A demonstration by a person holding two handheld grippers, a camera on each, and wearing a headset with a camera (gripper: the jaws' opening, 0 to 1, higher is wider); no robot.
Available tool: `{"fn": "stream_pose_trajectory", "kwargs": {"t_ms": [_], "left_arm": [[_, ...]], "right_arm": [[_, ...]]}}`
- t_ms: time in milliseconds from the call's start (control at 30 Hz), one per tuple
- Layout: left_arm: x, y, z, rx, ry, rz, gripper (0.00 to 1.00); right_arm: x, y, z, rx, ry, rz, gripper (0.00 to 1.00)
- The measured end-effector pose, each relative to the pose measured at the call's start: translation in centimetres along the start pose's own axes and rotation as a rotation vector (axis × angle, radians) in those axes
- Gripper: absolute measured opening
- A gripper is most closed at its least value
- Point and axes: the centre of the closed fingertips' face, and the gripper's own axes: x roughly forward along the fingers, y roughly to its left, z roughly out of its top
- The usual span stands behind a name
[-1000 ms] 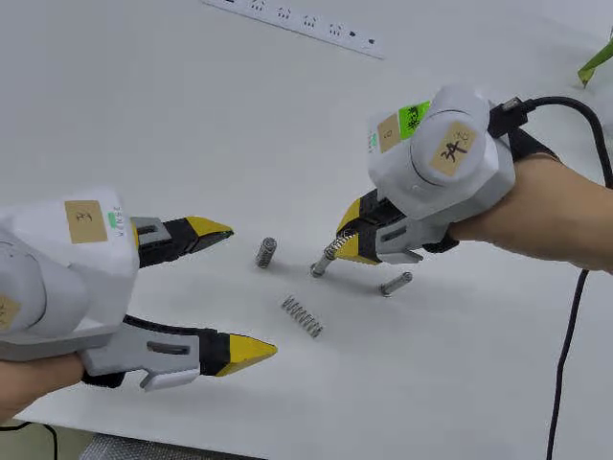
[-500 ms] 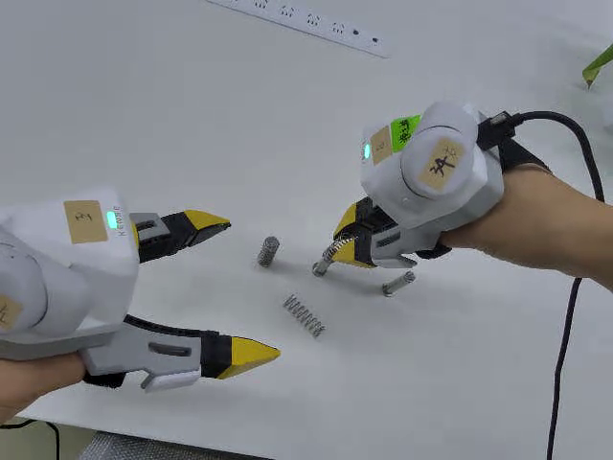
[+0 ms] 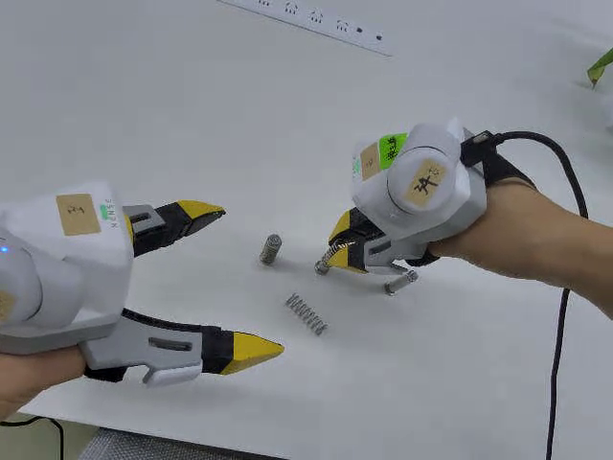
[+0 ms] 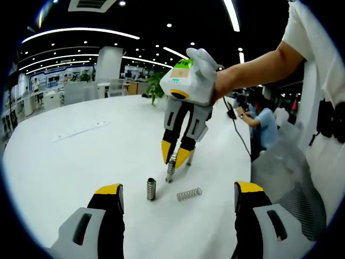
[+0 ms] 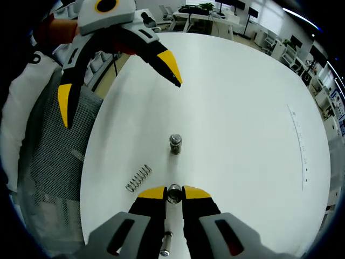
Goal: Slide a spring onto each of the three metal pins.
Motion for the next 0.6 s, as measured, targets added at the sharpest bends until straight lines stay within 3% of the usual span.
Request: {"fn": "stream_pose_trajectory", "kwargs": {"t_ms": [600], "left_arm": [[-0.2, 0.3, -0.3, -0.017, 0.0, 0.011, 0.87]], "right_arm": [[1.8, 0.3, -0.6, -0.011, 0.023, -0.009, 0.12]]}}
